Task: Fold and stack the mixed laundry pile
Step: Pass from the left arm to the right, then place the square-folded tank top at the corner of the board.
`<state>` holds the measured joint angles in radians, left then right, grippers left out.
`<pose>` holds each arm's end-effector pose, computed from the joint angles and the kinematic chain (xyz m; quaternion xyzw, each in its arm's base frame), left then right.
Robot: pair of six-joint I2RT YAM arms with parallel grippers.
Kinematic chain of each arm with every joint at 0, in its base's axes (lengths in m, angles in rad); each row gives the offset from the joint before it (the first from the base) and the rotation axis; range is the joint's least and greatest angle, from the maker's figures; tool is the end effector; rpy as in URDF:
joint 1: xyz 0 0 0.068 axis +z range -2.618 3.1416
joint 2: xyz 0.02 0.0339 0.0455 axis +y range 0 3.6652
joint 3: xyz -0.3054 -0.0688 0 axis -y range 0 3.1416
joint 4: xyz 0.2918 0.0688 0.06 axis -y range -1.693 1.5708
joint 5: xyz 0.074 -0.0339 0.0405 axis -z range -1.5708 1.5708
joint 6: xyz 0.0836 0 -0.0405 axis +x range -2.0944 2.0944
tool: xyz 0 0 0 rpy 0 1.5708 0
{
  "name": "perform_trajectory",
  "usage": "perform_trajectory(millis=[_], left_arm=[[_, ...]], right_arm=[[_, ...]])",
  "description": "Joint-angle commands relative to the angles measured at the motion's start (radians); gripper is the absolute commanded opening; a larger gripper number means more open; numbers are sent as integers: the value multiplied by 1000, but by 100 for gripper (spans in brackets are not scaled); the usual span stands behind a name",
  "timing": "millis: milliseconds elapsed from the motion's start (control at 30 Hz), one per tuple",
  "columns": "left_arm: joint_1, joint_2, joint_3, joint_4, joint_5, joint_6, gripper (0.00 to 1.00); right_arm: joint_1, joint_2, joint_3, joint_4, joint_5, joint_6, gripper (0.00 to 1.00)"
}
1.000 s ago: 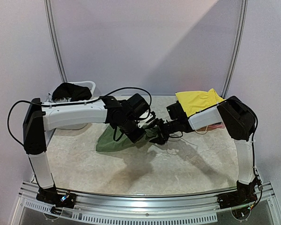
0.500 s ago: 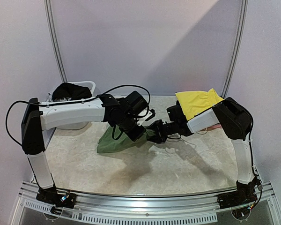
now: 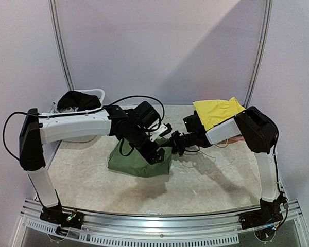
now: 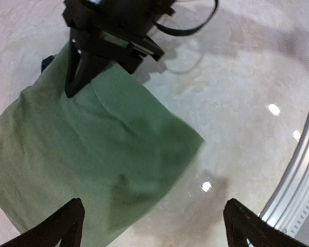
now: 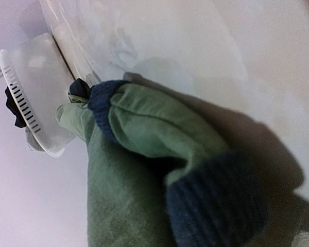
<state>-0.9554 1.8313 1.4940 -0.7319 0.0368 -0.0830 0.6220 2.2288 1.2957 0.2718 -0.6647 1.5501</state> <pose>0.2686 -0.3852 0.2305 0.4133 0.8759 -0.1386 0.2066 0.4080 0.3560 0.0705 -0.2519 -0.8235 -0.5040 0.0659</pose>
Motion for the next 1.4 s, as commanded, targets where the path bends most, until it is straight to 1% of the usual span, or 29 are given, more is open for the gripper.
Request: perform_trajectory(millis=[0, 100, 267, 333, 500, 733, 1067, 1267, 1367], left_arm=[[1, -106, -63, 24, 141, 0, 100], [1, -148, -93, 11, 132, -12, 100], [13, -206, -136, 19, 93, -55, 100], [19, -221, -148, 24, 77, -73, 100], [34, -253, -180, 34, 54, -102, 100], [53, -295, -217, 37, 19, -127, 99], [63, -329, -237, 27, -27, -145, 100], [67, -319, -216, 11, -34, -140, 99], [67, -307, -201, 2, -34, -131, 100]], right_arm=[[-14, 12, 66, -174, 5, -157, 11], [-17, 16, 131, -299, 10, -255, 10], [-18, 29, 268, -550, 37, -507, 10], [-17, 28, 323, -674, 66, -617, 10], [-18, 16, 450, -925, 173, -799, 9], [-38, -1, 574, -1186, 316, -1004, 8], [-85, -65, 691, -1413, 536, -1237, 8], [-92, -84, 767, -1500, 650, -1340, 0], [-103, -85, 811, -1531, 707, -1362, 0]])
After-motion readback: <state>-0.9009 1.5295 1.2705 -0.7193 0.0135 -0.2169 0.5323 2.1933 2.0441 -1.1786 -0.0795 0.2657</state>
